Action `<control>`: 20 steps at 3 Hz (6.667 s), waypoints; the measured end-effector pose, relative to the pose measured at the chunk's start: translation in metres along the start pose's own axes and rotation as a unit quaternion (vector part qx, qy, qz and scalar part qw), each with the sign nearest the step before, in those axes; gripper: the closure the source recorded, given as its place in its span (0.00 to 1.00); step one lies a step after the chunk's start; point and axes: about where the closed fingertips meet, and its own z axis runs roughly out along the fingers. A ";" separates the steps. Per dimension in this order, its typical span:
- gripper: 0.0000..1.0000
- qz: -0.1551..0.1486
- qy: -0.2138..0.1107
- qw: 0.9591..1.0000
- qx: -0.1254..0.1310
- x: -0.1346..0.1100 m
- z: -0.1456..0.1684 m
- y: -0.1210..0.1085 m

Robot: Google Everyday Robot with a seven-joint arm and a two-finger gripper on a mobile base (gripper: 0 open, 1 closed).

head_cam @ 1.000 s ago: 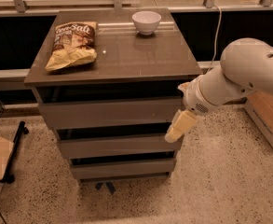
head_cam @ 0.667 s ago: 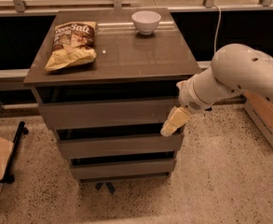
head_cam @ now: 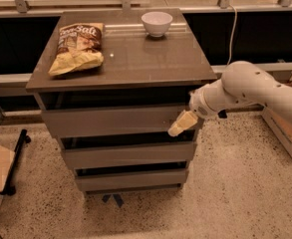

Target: Open top drawer

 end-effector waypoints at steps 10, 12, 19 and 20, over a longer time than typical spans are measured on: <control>0.37 0.004 -0.003 0.997 -0.082 -0.010 0.049 0.014; 0.11 -0.002 0.026 0.994 -0.111 0.001 0.054 0.028; 0.59 0.010 0.069 0.987 -0.143 0.037 0.012 0.067; 0.35 0.010 0.069 0.987 -0.143 0.036 0.012 0.065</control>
Offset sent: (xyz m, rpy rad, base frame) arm 0.0146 0.0462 -0.0702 0.1180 0.1431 0.0870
